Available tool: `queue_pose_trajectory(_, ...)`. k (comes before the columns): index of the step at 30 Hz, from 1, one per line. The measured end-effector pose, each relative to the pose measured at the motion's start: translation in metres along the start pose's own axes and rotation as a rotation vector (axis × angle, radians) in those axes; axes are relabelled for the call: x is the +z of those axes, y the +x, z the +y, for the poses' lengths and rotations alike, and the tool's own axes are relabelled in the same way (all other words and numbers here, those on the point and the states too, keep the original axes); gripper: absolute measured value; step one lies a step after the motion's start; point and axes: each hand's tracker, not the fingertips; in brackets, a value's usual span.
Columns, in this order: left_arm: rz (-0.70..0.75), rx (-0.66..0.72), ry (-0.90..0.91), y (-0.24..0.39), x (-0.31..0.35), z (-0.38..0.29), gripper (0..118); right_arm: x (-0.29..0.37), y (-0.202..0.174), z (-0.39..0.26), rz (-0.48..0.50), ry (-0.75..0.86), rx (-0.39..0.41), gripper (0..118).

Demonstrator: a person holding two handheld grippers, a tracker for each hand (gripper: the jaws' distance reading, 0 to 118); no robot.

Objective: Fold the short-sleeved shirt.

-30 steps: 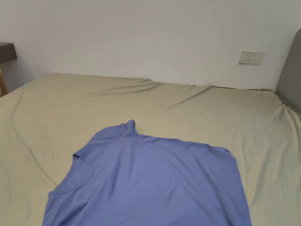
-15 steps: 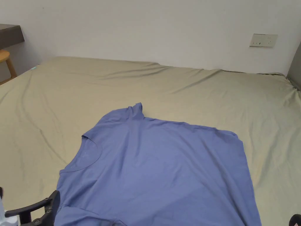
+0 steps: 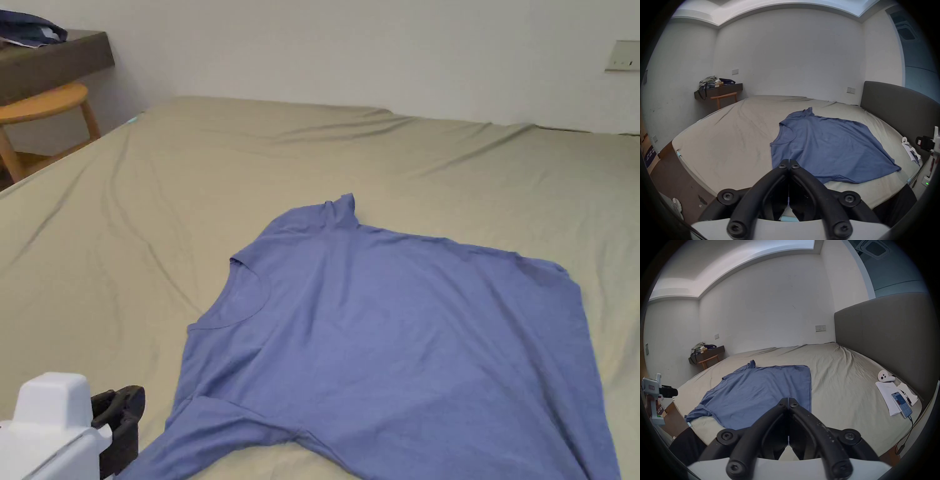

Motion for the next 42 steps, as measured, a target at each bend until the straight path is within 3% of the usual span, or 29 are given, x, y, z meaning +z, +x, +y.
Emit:
queue_pose_trajectory(7, -0.123, 0.076, -0.469, -0.033, -0.050, 0.025, 2, -0.002, -0.017, 0.005, 0.025, -0.016, 0.010, 2)
queue_pose_trajectory(8, -0.141, 0.088, -0.535, -0.036, -0.058, 0.024, 15, -0.002, -0.020, 0.004, 0.030, -0.018, 0.010, 2)
queue_pose_trajectory(9, -0.120, 0.065, -0.553, -0.037, -0.064, 0.023, 45, -0.002, -0.022, 0.004, 0.030, -0.020, 0.012, 2)
queue_pose_trajectory(10, -0.102, 0.037, -0.591, -0.038, -0.070, 0.021, 97, -0.002, -0.024, 0.004, 0.030, -0.023, 0.017, 2)
queue_pose_trajectory(11, -0.094, -0.012, -0.615, -0.036, -0.077, 0.021, 118, -0.002, -0.025, 0.004, 0.030, -0.028, 0.023, 2)
queue_pose_trajectory(13, -0.124, -0.079, -0.629, -0.034, -0.087, 0.017, 106, -0.002, -0.028, 0.004, 0.028, -0.035, 0.027, 2)
queue_pose_trajectory(17, -0.064, -0.200, -0.710, -0.039, -0.113, -0.002, 108, -0.004, -0.026, 0.001, 0.027, -0.050, 0.029, 2)
queue_pose_trajectory(21, -0.046, -0.223, -0.695, -0.024, -0.119, -0.021, 107, -0.007, -0.028, -0.001, 0.025, -0.064, 0.030, 2)
queue_pose_trajectory(26, -0.069, -0.201, -0.710, -0.021, -0.120, -0.030, 84, -0.009, -0.036, -0.001, 0.028, -0.084, 0.040, 2)
queue_pose_trajectory(27, -0.057, -0.187, -0.706, -0.017, -0.114, -0.022, 76, -0.010, -0.037, -0.001, 0.028, -0.085, 0.042, 2)
queue_pose_trajectory(29, -0.066, -0.154, -0.696, -0.017, -0.108, -0.019, 38, -0.013, -0.034, -0.002, 0.032, -0.090, 0.041, 2)
queue_pose_trajectory(30, -0.073, -0.142, -0.687, -0.015, -0.105, -0.018, 38, -0.013, -0.036, -0.002, 0.033, -0.091, 0.041, 2)
queue_pose_trajectory(33, -0.081, -0.115, -0.629, -0.016, -0.103, -0.016, 4, -0.015, -0.038, -0.004, 0.038, -0.097, 0.047, 2)
queue_pose_trajectory(42, -0.099, -0.084, -0.570, -0.008, -0.089, 0.002, 4, -0.015, -0.030, -0.011, 0.015, -0.128, 0.054, 2)
